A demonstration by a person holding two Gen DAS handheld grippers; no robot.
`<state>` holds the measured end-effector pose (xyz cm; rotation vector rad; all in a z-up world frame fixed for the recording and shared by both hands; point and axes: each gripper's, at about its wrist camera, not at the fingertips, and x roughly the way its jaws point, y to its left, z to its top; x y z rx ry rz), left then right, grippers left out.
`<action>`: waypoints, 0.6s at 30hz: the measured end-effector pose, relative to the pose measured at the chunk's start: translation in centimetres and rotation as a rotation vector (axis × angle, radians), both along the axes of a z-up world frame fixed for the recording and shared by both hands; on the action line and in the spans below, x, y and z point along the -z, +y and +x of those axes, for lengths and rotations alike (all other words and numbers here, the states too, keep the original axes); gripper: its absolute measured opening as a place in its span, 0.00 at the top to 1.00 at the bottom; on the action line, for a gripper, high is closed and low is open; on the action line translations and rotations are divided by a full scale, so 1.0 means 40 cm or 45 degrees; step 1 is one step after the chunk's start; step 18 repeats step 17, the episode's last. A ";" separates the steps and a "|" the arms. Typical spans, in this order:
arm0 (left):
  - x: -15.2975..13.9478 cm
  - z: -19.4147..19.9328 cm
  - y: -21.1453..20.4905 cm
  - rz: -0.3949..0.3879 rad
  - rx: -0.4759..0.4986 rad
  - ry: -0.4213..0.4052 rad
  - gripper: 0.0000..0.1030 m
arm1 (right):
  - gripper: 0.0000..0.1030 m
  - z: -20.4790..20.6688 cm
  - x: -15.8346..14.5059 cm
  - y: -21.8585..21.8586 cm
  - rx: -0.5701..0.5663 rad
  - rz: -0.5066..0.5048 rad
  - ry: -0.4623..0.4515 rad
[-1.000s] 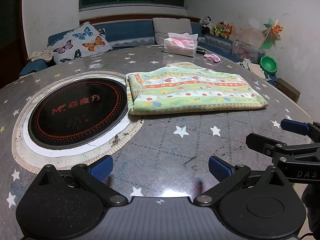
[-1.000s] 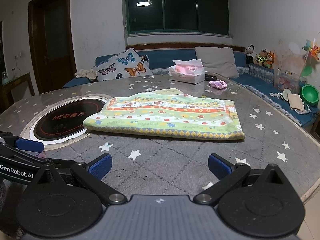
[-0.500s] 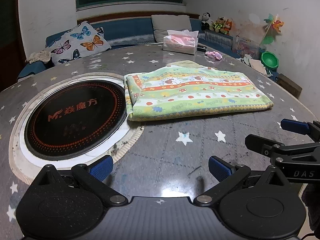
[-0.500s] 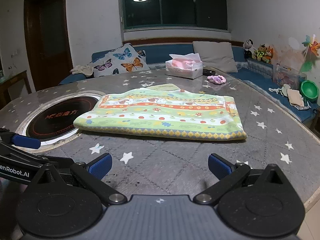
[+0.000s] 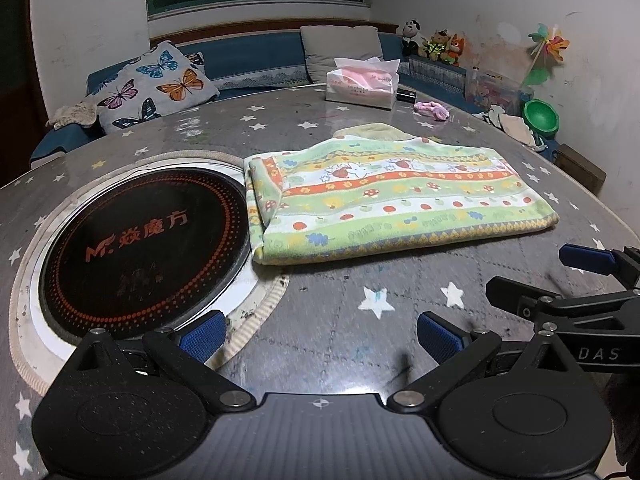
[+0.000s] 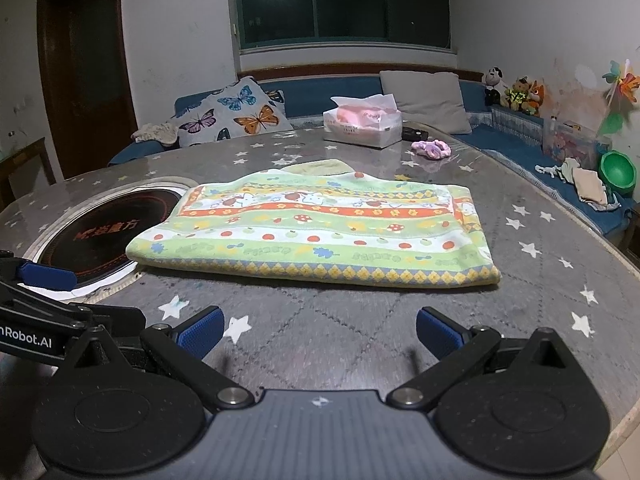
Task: Fold clothes
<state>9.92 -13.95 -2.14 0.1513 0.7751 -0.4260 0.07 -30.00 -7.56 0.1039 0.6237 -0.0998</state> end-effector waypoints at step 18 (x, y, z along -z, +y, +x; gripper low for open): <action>0.011 0.036 0.006 -0.001 -0.006 0.013 0.00 | 0.00 0.044 0.012 0.004 0.000 0.002 0.031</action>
